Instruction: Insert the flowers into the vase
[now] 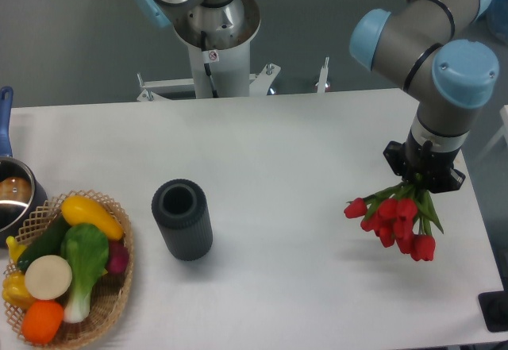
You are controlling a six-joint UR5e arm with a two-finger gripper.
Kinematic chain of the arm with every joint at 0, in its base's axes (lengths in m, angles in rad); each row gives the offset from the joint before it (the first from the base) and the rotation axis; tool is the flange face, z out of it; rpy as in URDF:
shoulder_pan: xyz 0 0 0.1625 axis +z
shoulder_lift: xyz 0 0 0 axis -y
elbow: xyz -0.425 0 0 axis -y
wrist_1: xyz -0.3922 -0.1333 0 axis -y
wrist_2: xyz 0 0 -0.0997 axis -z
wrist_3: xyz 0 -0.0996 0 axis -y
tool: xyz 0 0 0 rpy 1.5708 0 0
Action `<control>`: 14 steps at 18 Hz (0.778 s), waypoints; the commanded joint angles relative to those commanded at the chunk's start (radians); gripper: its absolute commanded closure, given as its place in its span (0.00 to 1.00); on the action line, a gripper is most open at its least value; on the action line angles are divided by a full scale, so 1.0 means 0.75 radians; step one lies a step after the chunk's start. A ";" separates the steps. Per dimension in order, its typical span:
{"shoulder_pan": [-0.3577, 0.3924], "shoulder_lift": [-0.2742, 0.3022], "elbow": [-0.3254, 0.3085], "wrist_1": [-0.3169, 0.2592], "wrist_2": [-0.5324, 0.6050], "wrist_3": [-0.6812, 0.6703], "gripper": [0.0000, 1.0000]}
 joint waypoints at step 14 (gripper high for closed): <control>-0.012 0.043 -0.004 0.008 -0.118 -0.004 1.00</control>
